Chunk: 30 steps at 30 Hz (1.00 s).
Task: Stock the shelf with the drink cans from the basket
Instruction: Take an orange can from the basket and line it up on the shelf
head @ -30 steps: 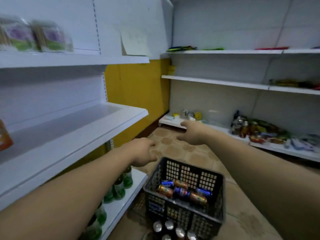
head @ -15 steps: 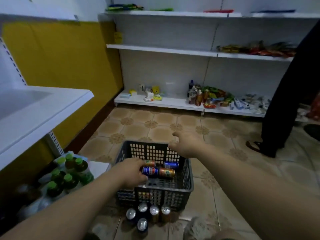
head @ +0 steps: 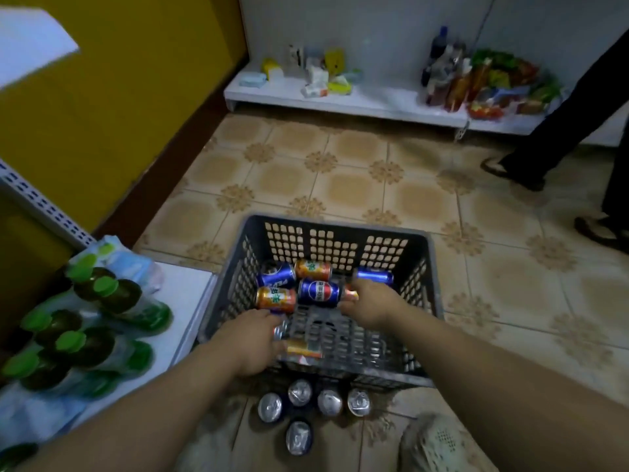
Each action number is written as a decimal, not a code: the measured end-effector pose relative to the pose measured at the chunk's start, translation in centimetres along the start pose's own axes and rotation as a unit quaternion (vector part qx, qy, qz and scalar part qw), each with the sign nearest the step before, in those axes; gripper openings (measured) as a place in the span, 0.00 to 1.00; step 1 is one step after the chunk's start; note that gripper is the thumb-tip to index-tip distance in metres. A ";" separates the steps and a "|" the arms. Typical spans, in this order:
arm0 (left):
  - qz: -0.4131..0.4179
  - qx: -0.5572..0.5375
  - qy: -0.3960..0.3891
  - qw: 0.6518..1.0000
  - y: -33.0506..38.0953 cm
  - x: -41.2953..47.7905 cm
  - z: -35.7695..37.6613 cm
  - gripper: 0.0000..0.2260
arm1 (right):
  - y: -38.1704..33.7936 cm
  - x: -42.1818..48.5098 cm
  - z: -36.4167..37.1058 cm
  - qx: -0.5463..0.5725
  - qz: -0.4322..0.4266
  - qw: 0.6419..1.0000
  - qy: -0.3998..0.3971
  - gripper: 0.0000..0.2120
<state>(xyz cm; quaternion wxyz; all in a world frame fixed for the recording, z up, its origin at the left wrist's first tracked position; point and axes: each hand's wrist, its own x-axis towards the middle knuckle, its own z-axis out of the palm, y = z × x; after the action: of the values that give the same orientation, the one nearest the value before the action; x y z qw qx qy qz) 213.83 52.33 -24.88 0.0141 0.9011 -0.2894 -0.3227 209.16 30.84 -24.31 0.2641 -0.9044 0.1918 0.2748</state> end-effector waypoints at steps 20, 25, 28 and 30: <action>0.001 0.129 -0.151 0.980 -8.5 19.5 12.9 0.37 | 5.2 21.6 19.7 -0.055 -0.050 0.966 -0.247 0.32; -0.008 0.010 -0.157 0.987 -7.3 17.7 11.6 0.41 | 3.8 17.4 15.4 0.050 -0.060 0.990 -0.119 0.32; 0.008 -0.139 -0.116 0.983 -5.5 15.1 8.8 0.41 | 1.9 13.3 11.0 0.134 -0.084 0.986 -0.054 0.34; 0.007 -0.256 -0.094 0.962 -4.3 12.5 5.9 0.37 | 0.4 10.3 7.9 0.168 -0.101 0.981 -0.010 0.30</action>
<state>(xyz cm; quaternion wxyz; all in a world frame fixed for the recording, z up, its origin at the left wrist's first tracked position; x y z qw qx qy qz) 220.35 50.25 -37.65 0.2194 0.8308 -0.2038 -0.4692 213.80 33.07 -36.25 0.4406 -0.8591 0.1404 0.2193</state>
